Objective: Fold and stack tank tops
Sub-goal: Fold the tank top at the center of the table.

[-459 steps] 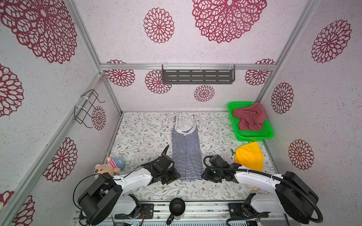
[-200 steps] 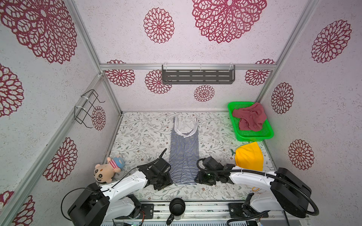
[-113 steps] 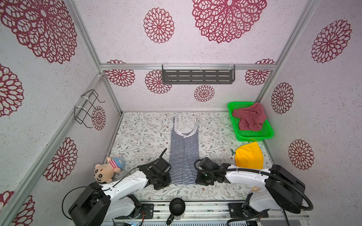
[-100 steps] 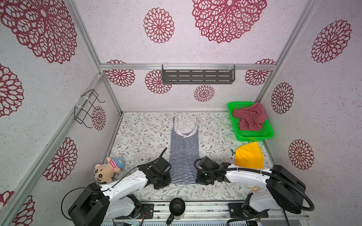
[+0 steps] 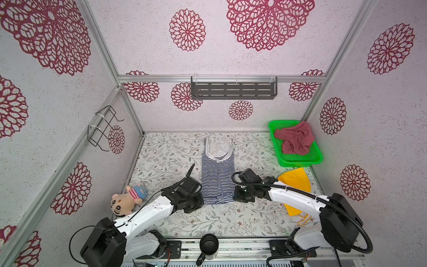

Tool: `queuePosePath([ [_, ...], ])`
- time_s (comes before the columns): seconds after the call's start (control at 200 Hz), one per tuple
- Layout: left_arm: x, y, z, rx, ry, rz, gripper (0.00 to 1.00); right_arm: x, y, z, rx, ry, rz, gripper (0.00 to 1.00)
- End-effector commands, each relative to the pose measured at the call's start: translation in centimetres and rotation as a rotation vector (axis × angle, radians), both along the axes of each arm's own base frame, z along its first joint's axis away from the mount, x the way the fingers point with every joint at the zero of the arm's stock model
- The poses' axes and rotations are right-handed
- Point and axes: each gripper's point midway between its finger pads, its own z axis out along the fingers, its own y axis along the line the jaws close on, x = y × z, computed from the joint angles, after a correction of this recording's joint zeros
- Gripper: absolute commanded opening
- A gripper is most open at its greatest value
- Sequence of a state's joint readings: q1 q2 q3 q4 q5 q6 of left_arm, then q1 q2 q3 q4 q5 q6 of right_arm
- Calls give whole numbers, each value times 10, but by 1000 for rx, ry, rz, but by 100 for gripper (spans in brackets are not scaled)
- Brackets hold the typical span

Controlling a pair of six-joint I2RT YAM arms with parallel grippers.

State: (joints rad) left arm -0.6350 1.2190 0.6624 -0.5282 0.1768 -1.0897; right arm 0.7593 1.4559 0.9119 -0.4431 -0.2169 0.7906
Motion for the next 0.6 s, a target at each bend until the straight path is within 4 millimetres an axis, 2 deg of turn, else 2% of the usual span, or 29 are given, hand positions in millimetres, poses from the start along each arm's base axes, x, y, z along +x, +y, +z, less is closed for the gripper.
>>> queuePosePath([
  [0.0, 38, -9, 18, -29, -89, -27, 0, 18, 0, 7, -27, -30, 57, 12],
  [0.38, 133, -9, 26, -35, -134, -88, 0, 93, -1, 4, -35, -39, 60, 12],
  [0.596, 180, -5, 25, -50, -150, -83, 0, 146, -2, 5, -43, -57, 64, 12],
])
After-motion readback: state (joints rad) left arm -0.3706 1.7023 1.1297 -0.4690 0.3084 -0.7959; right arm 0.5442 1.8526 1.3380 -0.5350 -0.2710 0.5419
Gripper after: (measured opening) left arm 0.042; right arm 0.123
